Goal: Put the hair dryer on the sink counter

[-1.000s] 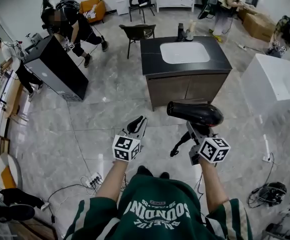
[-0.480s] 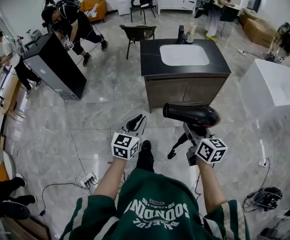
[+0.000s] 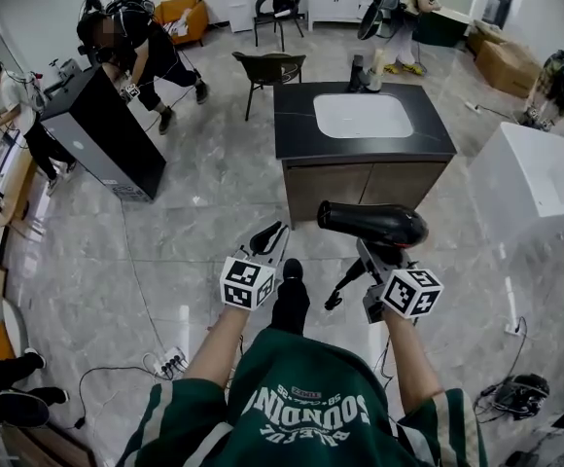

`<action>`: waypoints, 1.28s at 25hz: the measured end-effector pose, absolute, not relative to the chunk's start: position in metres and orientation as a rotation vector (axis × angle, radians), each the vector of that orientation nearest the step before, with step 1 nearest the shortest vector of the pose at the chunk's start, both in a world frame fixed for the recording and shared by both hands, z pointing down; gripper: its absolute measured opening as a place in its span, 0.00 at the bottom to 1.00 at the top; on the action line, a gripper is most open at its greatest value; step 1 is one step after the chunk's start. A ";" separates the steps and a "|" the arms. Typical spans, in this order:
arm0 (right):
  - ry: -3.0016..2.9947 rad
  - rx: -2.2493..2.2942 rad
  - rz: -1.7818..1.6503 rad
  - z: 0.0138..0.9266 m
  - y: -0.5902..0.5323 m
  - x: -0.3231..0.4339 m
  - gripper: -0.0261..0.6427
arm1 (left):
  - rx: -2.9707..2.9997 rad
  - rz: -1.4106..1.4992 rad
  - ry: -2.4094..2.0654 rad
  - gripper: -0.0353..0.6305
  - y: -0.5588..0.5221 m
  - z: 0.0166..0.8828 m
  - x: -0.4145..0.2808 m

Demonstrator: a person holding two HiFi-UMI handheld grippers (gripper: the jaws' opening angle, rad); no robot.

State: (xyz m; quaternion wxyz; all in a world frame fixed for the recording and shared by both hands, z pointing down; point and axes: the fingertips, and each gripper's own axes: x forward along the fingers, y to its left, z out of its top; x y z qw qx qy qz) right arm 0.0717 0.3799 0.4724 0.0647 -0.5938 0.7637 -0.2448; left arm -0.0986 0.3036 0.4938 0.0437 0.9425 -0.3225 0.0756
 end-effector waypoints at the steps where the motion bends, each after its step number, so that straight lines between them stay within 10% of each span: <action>1: 2.304 -1.790 -0.742 0.474 0.372 0.072 0.33 | 2.879 0.235 -0.990 0.15 0.295 0.496 -0.099; 32: 2.328 -1.796 -0.818 0.475 0.069 0.123 0.33 | 2.832 0.337 -0.912 0.15 0.000 0.510 -0.039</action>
